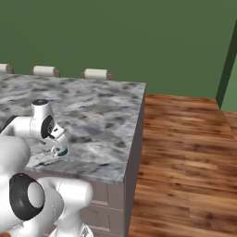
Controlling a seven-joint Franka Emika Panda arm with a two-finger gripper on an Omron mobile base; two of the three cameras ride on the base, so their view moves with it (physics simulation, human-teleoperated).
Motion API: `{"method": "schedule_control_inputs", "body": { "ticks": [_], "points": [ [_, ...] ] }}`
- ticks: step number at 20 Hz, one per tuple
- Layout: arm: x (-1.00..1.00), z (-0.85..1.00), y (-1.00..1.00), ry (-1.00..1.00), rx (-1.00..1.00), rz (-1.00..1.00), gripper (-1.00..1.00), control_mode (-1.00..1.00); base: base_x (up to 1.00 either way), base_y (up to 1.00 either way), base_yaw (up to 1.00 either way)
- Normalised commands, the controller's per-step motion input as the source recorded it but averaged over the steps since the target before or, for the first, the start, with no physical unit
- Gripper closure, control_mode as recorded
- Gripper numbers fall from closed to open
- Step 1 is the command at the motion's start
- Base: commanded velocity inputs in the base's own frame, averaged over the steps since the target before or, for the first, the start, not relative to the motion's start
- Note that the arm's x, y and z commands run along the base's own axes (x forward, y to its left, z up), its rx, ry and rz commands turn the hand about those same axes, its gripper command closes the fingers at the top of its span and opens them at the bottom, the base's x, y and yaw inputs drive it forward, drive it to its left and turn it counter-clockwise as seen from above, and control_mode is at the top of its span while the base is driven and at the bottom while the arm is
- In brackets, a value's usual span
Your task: Pick the mug from the counter and place it inside the microwave. Then close the microwave.
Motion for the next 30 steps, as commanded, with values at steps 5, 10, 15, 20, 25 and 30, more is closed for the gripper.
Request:
{"method": "schedule_control_inputs", "body": {
  "ticks": [5,10,15,20,25,30],
  "points": [
    [0.12,-0.14,0.02,-0.07,0.0,0.06,-1.0,-1.0,0.0,0.0,0.0],
    [0.1,-0.11,0.1,-0.08,0.0,0.05,-1.0,-1.0,0.0,0.0,0.0],
    [0.24,-0.23,0.21,-0.05,0.0,0.02,-1.0,-1.0,0.0,0.0,0.0],
    [0.23,-0.14,0.0,0.01,0.0,0.0,-1.0,-1.0,0.0,0.0,0.0],
    [0.12,-0.06,0.0,0.01,0.0,0.0,-1.0,-1.0,0.0,0.0,0.0],
    [0.0,-0.1,0.0,0.0,0.0,0.0,-1.0,-1.0,0.0,0.0,0.0]
  ]
}}
